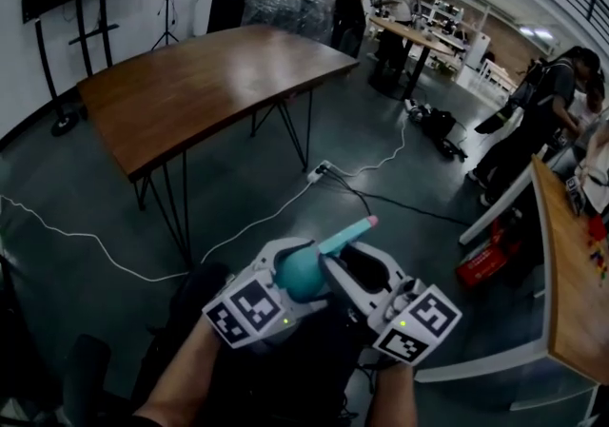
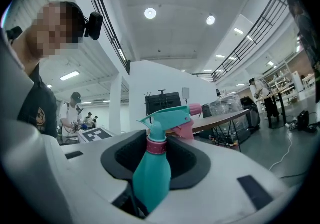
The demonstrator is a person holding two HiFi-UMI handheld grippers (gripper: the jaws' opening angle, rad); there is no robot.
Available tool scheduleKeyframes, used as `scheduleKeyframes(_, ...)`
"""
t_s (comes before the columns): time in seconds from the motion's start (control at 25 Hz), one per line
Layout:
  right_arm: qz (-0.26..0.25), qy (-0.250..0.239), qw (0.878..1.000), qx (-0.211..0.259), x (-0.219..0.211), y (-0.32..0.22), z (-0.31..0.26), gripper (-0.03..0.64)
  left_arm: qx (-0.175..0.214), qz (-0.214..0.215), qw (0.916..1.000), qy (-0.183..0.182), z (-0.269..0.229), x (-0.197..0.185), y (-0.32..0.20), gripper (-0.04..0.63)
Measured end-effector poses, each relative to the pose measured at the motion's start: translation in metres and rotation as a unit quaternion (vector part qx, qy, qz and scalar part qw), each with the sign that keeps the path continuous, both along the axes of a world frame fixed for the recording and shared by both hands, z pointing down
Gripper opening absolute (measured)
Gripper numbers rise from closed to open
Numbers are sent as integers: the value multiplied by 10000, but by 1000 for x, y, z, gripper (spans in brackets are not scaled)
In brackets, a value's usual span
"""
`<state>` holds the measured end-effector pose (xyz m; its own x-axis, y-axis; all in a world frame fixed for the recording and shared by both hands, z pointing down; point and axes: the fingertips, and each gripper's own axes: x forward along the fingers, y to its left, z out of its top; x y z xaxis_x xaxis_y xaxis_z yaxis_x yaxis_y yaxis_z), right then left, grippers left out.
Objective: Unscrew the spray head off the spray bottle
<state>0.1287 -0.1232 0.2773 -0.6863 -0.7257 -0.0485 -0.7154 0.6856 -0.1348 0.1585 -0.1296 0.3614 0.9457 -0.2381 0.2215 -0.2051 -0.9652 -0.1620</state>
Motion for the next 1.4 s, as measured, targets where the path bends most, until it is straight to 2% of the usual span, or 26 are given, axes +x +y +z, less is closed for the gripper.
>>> scheduleKeyframes(0.12, -210, -45, 9998, 4, -3, 3, -3, 135, -54, 221, 9997, 55, -3, -3, 6, 427)
scheduleKeyframes(0.24, -579, -117, 9982, 42, -8, 10, -4, 135, -225, 626, 9976, 164, -6, -5, 17, 426)
scheduleKeyframes(0.52, -1404, -277, 9896, 148, -15, 25, -7, 135, -603, 1549, 9856, 320, -12, -12, 44, 426)
scheduleKeyframes(0.64, -1611, -388, 9859, 227, -19, 29, -9, 139, -659, 1747, 9815, 430, -15, -16, 49, 426)
scheduleKeyframes(0.76, -1400, -493, 9881, 395, -19, 26, -10, 145, -571, 1449, 9867, 470, -14, -15, 40, 426)
scheduleKeyframes(0.88, -1113, -505, 9918, 383, -18, 17, -10, 170, -488, 867, 9941, 426, -10, -13, 21, 428)
scheduleKeyframes(1.0, -747, -365, 9960, 313, -16, 5, -6, 170, -445, 206, 9977, 463, -8, -16, -2, 428)
scheduleKeyframes(1.16, -80, -321, 9993, 148, -13, -15, 2, 170, -264, -742, 9962, 377, -5, -24, -31, 428)
scheduleKeyframes(1.4, 445, -168, 9987, -193, -24, -30, 8, 170, -76, -1284, 9917, -37, 8, -27, -46, 428)
